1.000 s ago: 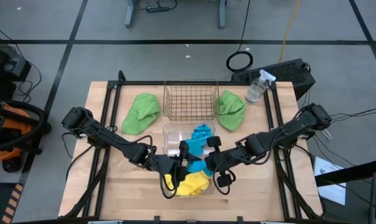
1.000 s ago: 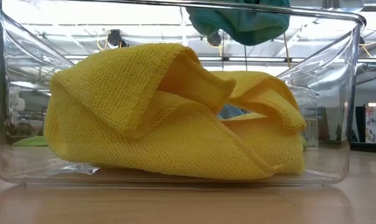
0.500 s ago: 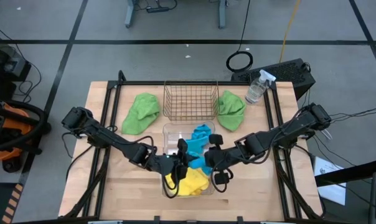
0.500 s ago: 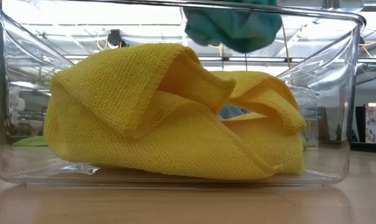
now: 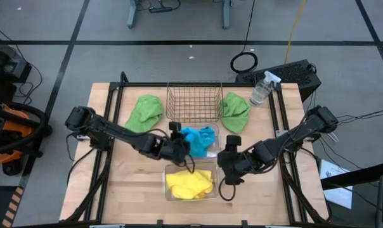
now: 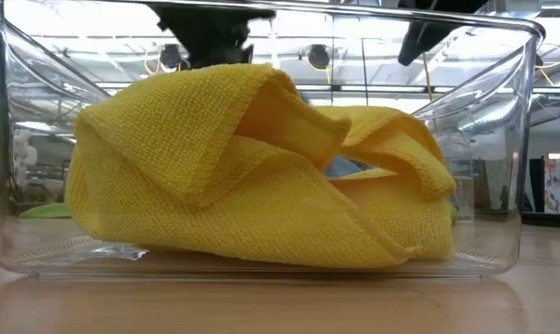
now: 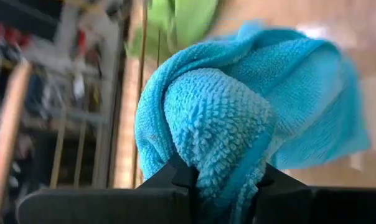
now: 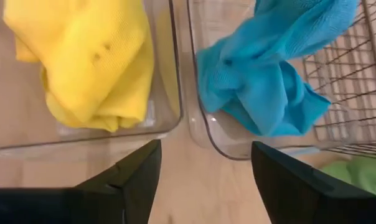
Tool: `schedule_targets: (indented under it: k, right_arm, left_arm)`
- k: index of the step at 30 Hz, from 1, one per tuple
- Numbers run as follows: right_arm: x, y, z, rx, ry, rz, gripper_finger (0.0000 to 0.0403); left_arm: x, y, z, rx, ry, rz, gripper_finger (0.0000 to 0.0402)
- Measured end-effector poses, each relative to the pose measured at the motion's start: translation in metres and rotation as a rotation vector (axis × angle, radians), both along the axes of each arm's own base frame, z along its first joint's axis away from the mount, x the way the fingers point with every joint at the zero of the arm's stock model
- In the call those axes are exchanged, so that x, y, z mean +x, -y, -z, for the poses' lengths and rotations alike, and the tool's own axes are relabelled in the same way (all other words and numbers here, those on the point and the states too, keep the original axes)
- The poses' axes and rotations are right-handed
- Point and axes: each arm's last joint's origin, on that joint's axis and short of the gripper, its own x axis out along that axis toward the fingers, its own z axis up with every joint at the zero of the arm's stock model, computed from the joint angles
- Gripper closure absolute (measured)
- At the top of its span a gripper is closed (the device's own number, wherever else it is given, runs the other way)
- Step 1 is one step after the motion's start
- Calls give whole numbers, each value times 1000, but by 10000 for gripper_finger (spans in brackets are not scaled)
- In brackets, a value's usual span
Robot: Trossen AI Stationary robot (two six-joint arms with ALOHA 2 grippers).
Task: Sort microfiber towel by color & place in baskets
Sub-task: Put the blue towel into the top transparent bin
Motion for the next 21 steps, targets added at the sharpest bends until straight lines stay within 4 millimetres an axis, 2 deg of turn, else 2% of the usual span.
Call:
schedule_targets:
  k: [4,8,17,21]
  right_arm:
    - [-4,-4,0,-52,9,-1,172]
    - [-7,-7,0,-98,19,1,182]
    - [-9,-7,0,-134,23,6,197]
    - [-9,-7,0,-131,21,7,200]
  left_arm:
    - [-5,-21,7,-82,-70,-105,344]
    - [-5,-34,10,-200,-88,-149,343]
    - [0,-45,27,-372,-112,-179,342]
    - [1,-44,36,-475,-145,-201,323]
